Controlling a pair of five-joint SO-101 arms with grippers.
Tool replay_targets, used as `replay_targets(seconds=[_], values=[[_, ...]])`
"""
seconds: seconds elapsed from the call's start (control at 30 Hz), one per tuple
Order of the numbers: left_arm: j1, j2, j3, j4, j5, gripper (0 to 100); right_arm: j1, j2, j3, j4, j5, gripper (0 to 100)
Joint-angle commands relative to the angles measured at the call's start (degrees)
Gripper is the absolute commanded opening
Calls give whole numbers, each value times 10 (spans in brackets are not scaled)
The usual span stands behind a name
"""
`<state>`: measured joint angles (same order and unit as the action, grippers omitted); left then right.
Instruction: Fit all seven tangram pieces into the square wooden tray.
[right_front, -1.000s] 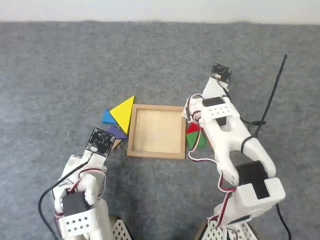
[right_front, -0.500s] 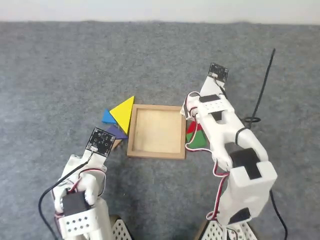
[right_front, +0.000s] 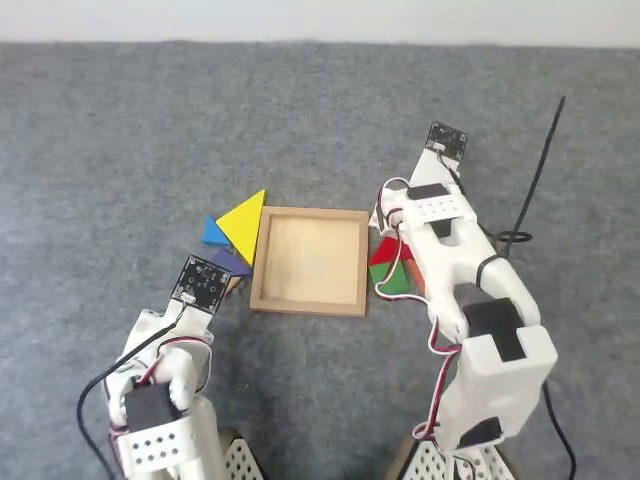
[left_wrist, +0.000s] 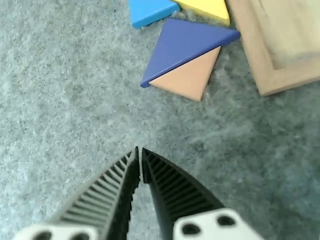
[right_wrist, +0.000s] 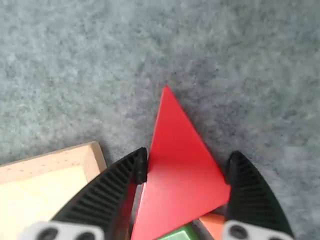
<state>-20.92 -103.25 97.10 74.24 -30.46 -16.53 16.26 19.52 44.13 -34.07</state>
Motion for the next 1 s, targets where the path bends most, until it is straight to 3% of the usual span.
replay_targets(seconds=[0.0, 0.2, 0.3, 0.63, 0.97], values=[[-3, -11, -8, -15, -4, 15, -3, 0, -17, 27, 9, 252], [-3, -11, -8, -15, -4, 15, -9, -10, -54, 117, 5, 428], [-3, -11, -8, -15, -4, 15, -16, -15, -72, 150, -7, 405], [-4, -11, -8, -15, -4, 15, -16, 32, -73, 112, -52, 384], [-4, -11, -8, -14, -4, 15, -11, 35, -74, 111, -48, 383]])
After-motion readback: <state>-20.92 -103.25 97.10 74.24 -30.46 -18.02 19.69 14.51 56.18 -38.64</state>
